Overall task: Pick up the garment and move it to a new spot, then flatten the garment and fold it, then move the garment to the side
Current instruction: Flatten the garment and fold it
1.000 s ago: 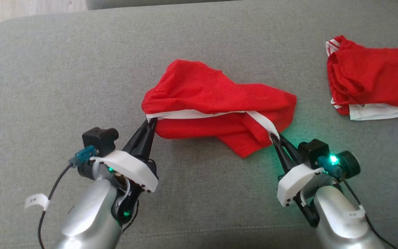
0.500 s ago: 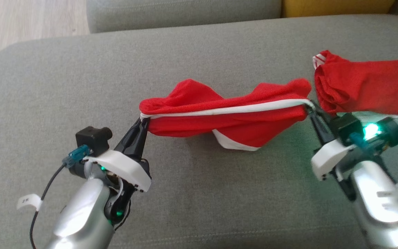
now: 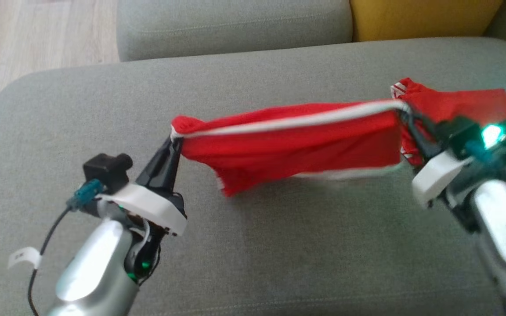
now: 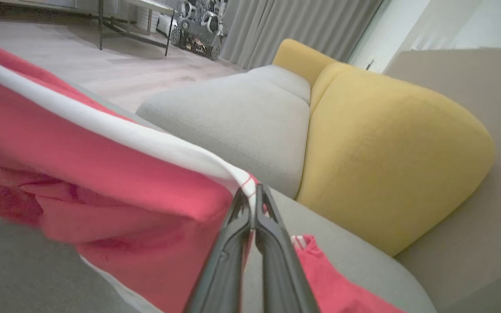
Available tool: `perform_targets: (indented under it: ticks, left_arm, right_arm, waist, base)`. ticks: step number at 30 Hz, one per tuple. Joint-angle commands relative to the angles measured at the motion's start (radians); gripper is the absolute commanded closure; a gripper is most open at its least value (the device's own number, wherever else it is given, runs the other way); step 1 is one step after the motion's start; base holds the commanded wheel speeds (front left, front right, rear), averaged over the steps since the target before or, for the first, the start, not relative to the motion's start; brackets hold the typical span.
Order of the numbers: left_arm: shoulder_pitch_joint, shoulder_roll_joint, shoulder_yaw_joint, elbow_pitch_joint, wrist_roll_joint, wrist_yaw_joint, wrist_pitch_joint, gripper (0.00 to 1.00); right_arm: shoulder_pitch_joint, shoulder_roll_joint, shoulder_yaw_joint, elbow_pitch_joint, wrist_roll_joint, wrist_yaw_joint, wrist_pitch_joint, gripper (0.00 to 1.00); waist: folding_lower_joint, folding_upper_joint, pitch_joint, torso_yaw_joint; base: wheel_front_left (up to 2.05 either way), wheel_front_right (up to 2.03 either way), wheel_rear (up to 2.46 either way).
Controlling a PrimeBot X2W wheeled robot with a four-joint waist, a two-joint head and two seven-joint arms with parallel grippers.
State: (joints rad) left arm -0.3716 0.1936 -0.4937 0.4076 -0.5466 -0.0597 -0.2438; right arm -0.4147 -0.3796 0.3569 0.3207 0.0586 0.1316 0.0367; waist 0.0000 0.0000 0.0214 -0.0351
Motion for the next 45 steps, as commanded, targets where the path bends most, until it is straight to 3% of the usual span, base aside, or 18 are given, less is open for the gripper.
perform_targets:
  ticks: [1, 12, 22, 31, 36, 40, 45]
  left_arm:
    - [-0.056, 0.038, 0.054, -0.053, 0.009, 0.01, -0.011, 1.0]
    - [-0.076, 0.065, 0.1, -0.197, 0.01, 0.068, -0.007, 1.0]
    - [-0.076, 0.086, 0.088, -0.196, -0.021, 0.05, 0.058, 1.0]
    - [-0.315, 0.096, 0.117, -0.025, -0.023, 0.009, 0.069, 1.0]
    - [-0.488, 0.095, 0.152, 0.102, 0.005, 0.002, 0.008, 1.0]
    - [-0.528, 0.073, 0.145, 0.182, 0.033, -0.02, -0.013, 1.0]
    - [-0.459, 0.039, 0.12, 0.241, 0.067, -0.046, -0.017, 1.0]
  right_arm:
    - [-0.07, -0.048, 0.007, -0.061, 0.014, -0.001, 0.01, 1.0]
    - [-0.11, -0.112, 0.002, -0.162, 0.039, -0.001, 0.075, 1.0]
    - [-0.103, -0.107, 0.04, -0.136, 0.097, -0.001, 0.074, 1.0]
    - [-0.377, -0.055, 0.119, 0.052, 0.073, -0.001, -0.011, 1.0]
    - [-0.547, 0.03, 0.095, 0.219, -0.024, -0.001, -0.124, 1.0]
    - [-0.574, 0.097, 0.077, 0.351, -0.085, -0.001, -0.203, 1.0]
    - [-0.511, 0.149, 0.102, 0.49, -0.111, -0.001, -0.252, 1.0]
  waist:
    - [0.0, 0.0, -0.007, 0.001]
    - [0.0, 0.0, -0.024, 0.003]
    - [0.0, 0.0, 0.042, 0.006]
    - [0.0, 0.0, 0.167, 0.001]
    - [0.0, 0.0, 0.244, -0.001]
    - [0.0, 0.0, 0.28, 0.009]
    - [0.0, 0.0, 0.293, 0.023]
  base:
    - [0.0, 0.0, 0.0]
    - [0.0, 0.0, 0.0]
    - [0.0, 0.0, 0.0]
    - [0.0, 0.0, 0.0]
    - [0.0, 0.0, 0.0]
    - [0.0, 0.0, 0.0]
    - [0.0, 0.0, 0.0]
